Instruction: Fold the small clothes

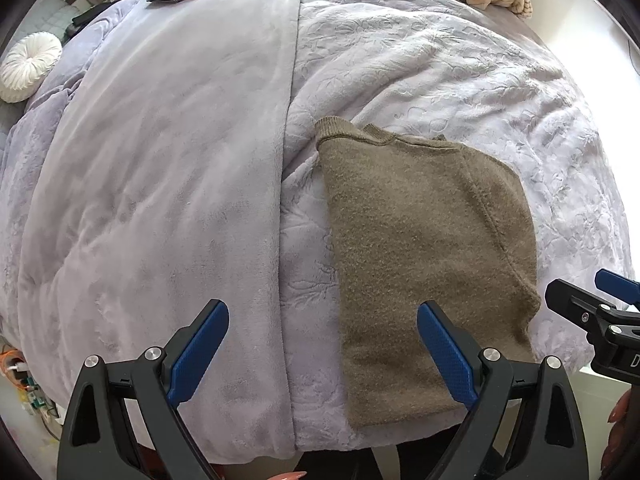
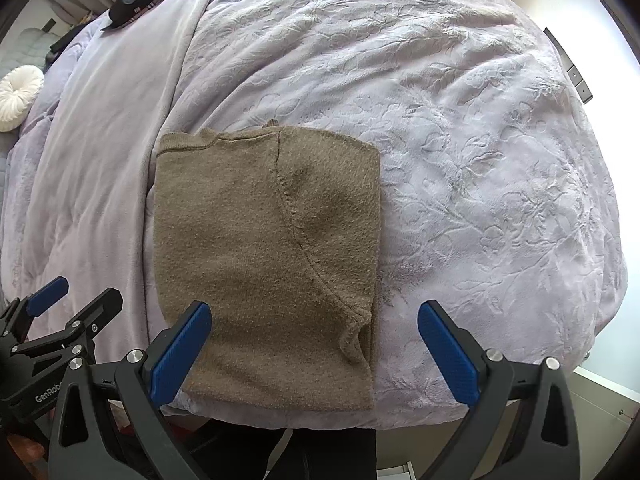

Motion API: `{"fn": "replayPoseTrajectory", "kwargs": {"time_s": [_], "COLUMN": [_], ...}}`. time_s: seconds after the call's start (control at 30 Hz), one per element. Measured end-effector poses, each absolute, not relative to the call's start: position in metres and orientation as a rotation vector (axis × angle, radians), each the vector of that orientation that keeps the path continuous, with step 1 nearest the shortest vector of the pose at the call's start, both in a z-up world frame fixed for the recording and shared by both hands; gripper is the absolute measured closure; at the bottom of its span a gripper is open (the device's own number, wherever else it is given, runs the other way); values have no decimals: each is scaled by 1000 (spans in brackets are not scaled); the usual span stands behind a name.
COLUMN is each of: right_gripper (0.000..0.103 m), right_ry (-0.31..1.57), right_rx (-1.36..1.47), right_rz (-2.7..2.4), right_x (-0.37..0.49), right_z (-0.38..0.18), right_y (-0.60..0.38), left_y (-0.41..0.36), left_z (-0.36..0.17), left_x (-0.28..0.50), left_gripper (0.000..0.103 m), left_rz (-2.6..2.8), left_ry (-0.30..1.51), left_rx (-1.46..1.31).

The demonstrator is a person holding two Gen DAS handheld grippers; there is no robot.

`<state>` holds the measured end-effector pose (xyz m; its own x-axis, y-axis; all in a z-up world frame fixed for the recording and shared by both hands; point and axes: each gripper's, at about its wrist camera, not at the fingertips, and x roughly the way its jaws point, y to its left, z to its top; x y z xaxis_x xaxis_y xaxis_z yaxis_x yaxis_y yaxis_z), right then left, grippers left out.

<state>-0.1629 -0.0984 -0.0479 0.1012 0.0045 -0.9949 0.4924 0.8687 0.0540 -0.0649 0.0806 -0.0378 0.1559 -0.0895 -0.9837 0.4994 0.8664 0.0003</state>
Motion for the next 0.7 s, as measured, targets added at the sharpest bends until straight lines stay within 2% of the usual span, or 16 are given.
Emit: {"fn": "replayPoseTrajectory", "kwargs": {"time_s": [0.7], "right_gripper": [0], "right_ry": [1443], "right_rx": [416], "right_rz": [-370], "right_x": [-159], "right_z": [-49], "right_y": [-92], "left_y": [82], "left_z": [-40], "left_x": [-61], "left_gripper": [7], "left_rz": [-420], "left_ry": [1393], "left_rx": [324]}}
